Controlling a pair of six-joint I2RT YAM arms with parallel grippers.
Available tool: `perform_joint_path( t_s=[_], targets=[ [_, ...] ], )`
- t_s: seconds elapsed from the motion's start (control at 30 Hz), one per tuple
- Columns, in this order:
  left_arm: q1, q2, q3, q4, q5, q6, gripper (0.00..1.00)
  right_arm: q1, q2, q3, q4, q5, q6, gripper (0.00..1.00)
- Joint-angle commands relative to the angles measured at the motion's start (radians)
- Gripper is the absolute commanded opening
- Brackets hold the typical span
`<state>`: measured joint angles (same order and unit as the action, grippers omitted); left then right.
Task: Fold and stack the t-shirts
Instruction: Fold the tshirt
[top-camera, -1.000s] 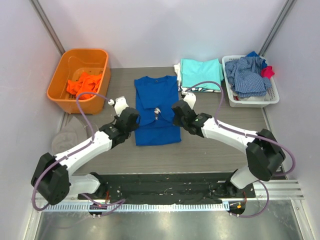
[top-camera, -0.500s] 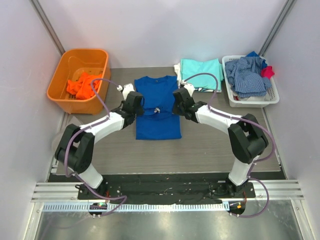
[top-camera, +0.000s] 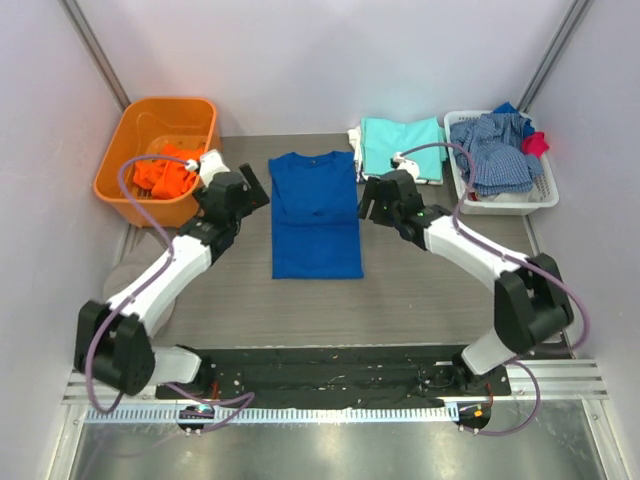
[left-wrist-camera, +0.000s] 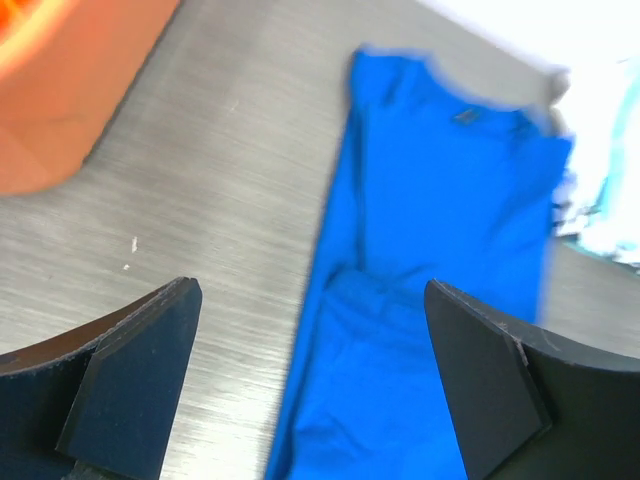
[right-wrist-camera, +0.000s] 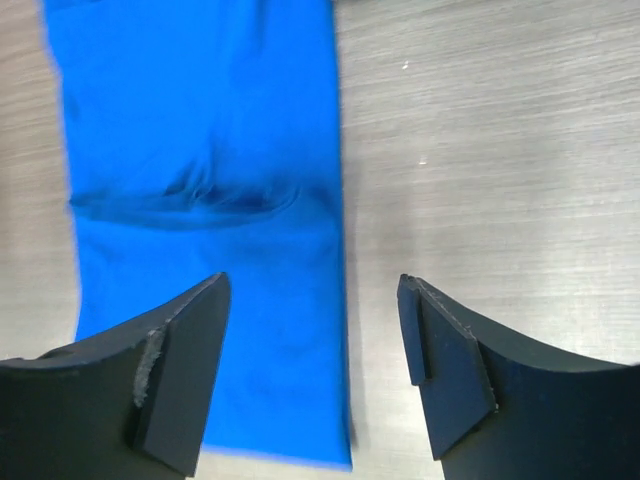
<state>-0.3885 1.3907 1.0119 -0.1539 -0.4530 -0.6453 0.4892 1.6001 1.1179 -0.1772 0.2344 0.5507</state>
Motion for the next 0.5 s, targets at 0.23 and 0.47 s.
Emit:
perform_joint_path(
  t_s=[0.23,0.47],
  targets=[
    [-0.128,-0.260,-0.402,-0.006,0.065,-0.158,1.00,0.057,-0.204,-0.372,0.125,-0.326,0.025,0.78],
    [-0.147,-0.234,-0.504,0.128,0.059,-0.165,1.00,0.068,-0.143,-0.440,0.246,-0.336,0.011,0.77]
  ],
)
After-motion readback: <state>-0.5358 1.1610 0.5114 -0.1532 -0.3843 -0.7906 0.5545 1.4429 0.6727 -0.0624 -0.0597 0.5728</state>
